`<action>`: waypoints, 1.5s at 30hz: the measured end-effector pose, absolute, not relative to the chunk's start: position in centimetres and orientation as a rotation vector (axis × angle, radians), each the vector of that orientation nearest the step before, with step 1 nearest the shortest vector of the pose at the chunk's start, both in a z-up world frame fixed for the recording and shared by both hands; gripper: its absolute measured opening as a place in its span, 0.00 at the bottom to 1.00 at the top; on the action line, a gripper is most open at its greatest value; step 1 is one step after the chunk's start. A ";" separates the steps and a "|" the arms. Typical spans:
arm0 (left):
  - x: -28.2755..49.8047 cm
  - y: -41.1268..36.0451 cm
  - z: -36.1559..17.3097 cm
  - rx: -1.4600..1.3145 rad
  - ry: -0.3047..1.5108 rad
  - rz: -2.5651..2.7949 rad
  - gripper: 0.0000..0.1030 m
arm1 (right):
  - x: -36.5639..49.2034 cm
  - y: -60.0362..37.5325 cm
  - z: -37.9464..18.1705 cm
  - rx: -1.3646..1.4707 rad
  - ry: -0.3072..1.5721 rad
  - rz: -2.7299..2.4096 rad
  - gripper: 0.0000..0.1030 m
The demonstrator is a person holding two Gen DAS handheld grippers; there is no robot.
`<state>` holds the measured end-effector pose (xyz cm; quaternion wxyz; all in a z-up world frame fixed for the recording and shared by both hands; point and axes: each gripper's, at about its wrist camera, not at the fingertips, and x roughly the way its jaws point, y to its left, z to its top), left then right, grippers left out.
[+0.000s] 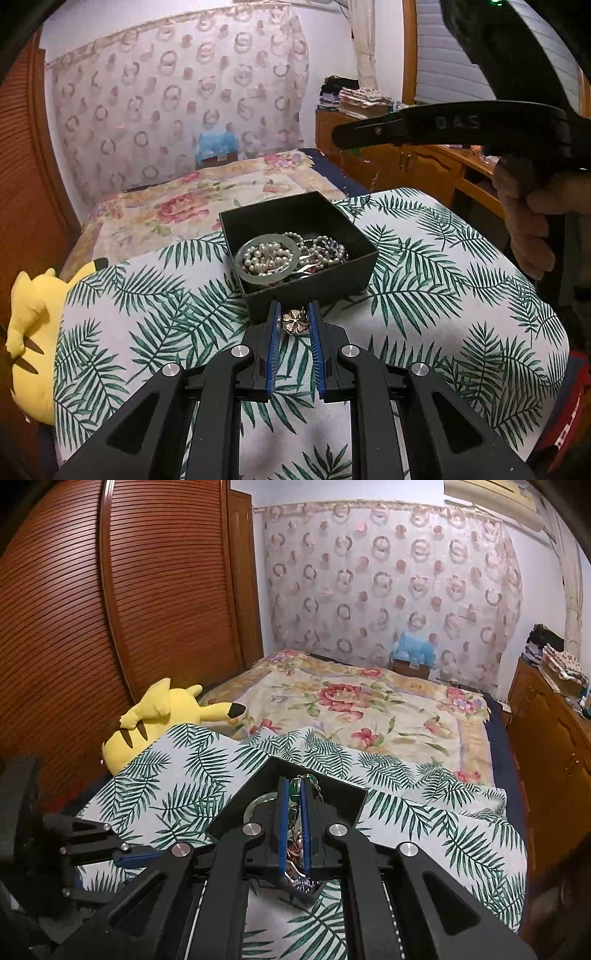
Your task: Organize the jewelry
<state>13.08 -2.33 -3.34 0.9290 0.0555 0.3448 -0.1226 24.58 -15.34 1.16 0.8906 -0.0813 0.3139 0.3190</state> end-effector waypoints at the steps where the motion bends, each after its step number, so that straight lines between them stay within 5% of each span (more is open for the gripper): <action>1: 13.2 -2.3 -3.3 0.113 0.706 -0.251 0.14 | 24.8 -15.1 1.0 -0.170 0.655 0.659 0.07; 37: 23.5 -3.9 -3.3 0.078 0.754 -0.183 0.14 | 23.8 -21.2 -3.8 -0.135 0.719 0.563 0.09; 45: 21.9 -3.1 -3.7 0.052 0.749 -0.156 0.51 | 22.3 -21.6 -3.8 -0.117 0.696 0.547 0.09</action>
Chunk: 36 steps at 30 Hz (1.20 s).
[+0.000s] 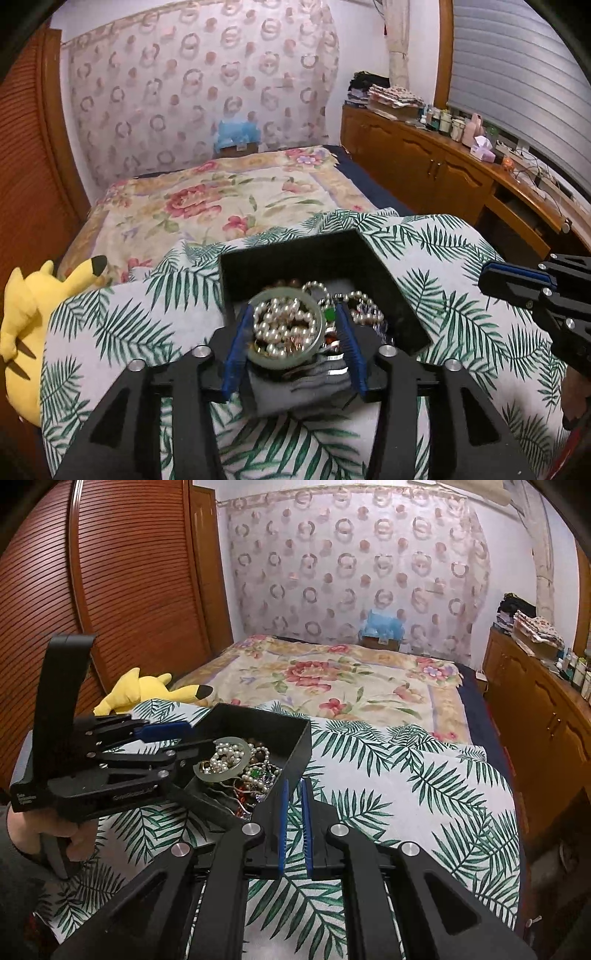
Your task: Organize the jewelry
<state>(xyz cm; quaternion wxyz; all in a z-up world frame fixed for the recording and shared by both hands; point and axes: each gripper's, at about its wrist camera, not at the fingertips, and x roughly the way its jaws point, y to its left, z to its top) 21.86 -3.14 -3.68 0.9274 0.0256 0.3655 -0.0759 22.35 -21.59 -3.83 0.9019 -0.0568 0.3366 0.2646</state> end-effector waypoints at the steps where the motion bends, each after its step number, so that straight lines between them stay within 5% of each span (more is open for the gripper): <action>1: 21.4 -3.0 -3.6 0.054 0.746 -0.145 0.55 | 21.9 -21.6 -3.8 -0.113 0.685 0.537 0.10; 3: 19.9 -2.7 -3.4 0.056 0.727 -0.124 0.68 | 21.0 -21.8 -3.5 -0.101 0.660 0.526 0.25; 9: 15.1 -1.7 -2.3 0.058 0.664 -0.083 0.87 | 17.6 -22.5 -2.7 -0.034 0.590 0.480 0.61; 18: 10.1 -0.3 -1.5 0.016 0.631 -0.036 0.93 | 13.6 -23.7 -2.4 -0.007 0.514 0.397 0.94; 36: 7.7 0.2 -0.7 0.001 0.613 -0.014 0.93 | 11.3 -23.8 -1.6 -0.016 0.459 0.366 0.98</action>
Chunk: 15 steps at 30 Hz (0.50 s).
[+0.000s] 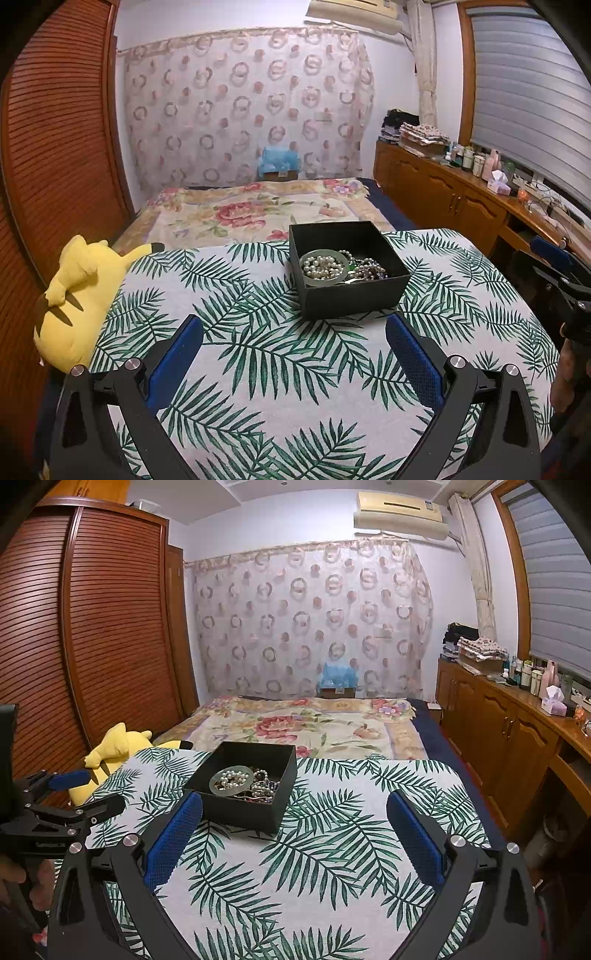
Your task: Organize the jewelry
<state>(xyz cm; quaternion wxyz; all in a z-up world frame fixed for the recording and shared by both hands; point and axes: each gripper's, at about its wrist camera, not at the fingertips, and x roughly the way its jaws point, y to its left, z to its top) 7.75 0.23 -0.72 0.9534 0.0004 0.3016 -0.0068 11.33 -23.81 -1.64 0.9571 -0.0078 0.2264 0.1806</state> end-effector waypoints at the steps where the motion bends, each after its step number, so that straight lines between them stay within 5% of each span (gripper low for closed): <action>1: 7.7 0.2 -0.7 0.003 0.610 -0.013 0.93 | 11.3 -23.8 -1.6 -0.017 0.460 0.366 0.98; 15: 7.3 0.0 -0.2 -0.001 0.600 -0.022 0.93 | 11.3 -23.9 -1.7 -0.014 0.462 0.368 0.98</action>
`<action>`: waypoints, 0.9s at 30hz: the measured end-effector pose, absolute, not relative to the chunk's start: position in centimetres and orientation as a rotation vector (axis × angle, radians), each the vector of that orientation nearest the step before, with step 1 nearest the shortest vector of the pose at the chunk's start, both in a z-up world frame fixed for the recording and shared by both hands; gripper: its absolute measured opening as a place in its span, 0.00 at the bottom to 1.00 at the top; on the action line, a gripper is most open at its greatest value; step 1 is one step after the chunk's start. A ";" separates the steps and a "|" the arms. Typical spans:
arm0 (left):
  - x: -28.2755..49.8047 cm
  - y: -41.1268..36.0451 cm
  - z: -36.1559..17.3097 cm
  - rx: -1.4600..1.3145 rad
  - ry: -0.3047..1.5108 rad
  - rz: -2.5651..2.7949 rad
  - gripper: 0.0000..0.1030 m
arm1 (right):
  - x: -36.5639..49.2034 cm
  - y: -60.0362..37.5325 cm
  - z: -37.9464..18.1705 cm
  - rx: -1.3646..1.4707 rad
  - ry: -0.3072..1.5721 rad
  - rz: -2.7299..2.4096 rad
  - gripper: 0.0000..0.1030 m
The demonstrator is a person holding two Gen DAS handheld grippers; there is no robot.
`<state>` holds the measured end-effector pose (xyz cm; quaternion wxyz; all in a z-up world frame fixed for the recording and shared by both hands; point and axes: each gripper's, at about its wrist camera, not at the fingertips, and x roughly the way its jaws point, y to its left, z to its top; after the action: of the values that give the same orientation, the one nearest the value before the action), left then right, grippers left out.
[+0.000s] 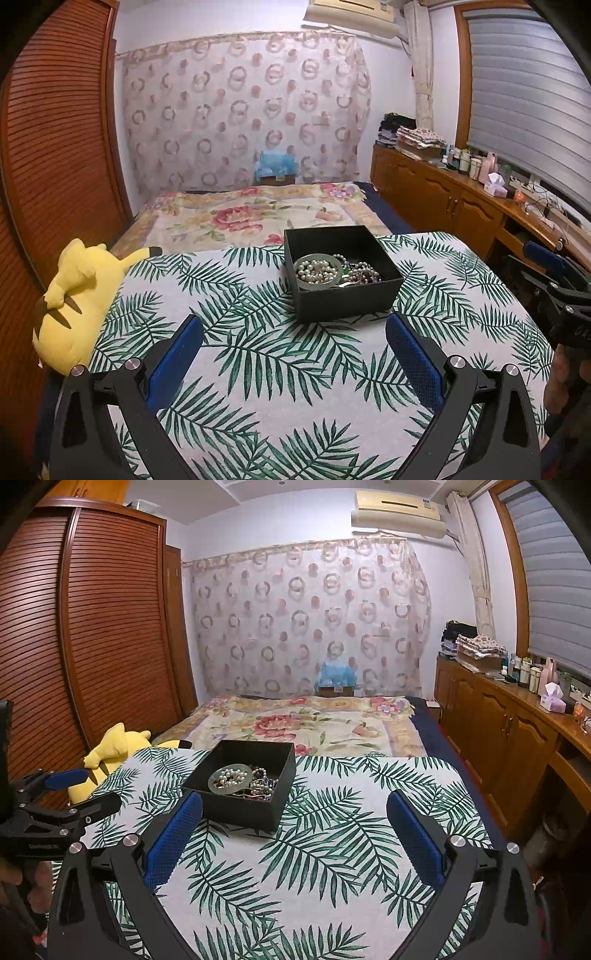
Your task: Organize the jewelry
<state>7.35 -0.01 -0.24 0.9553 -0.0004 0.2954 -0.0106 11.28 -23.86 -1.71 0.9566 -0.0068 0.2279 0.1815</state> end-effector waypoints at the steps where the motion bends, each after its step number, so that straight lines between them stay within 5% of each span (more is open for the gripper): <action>1: 7.3 0.0 -0.2 -0.001 0.598 -0.021 0.93 | 11.3 -23.9 -1.7 -0.014 0.461 0.368 0.98; 27: 7.1 -0.1 0.4 -0.006 0.589 -0.016 0.93 | 11.3 -24.1 -1.8 -0.012 0.462 0.369 0.98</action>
<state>7.08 -0.12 0.42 0.9569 -0.0030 0.2902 -0.0081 11.26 -24.06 -1.81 0.9566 -0.0060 0.2277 0.1817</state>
